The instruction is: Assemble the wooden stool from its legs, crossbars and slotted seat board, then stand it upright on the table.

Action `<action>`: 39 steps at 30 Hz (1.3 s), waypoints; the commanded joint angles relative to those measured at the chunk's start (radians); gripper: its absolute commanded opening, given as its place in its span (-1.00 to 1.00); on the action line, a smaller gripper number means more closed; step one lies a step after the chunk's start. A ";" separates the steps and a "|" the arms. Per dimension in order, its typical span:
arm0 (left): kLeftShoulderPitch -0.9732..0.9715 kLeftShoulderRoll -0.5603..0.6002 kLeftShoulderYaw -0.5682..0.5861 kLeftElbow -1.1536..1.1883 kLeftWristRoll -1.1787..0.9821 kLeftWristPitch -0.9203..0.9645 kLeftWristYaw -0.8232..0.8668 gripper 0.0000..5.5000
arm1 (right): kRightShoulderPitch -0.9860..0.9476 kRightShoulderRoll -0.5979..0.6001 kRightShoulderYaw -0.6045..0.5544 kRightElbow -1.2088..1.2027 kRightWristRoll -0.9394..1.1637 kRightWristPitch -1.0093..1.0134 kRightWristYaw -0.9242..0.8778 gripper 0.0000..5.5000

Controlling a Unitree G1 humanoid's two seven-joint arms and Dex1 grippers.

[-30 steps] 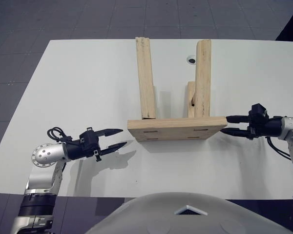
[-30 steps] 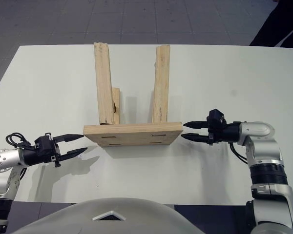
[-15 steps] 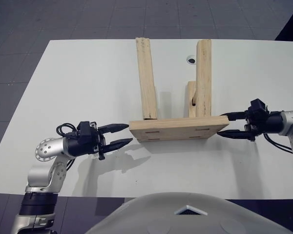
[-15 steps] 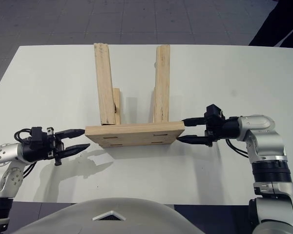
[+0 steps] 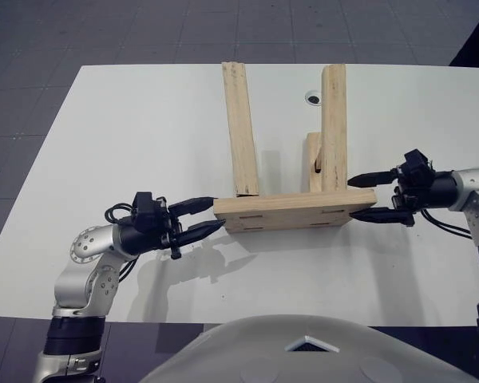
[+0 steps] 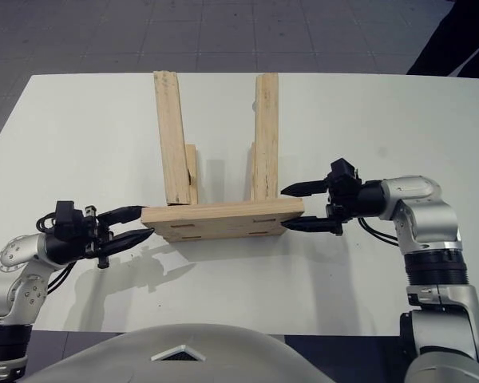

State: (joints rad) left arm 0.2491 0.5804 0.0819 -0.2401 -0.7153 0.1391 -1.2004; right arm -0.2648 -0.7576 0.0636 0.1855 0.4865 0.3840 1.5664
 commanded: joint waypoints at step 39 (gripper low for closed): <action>-0.170 0.030 -0.131 0.210 0.168 0.000 -0.131 -0.19 | 0.088 0.039 0.057 -0.021 -0.017 -0.050 0.027 -0.26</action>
State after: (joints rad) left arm 0.1024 0.5954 -0.0420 -0.0422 -0.5639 0.1301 -1.3165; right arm -0.1933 -0.7064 0.1084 0.1661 0.4747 0.3287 1.5757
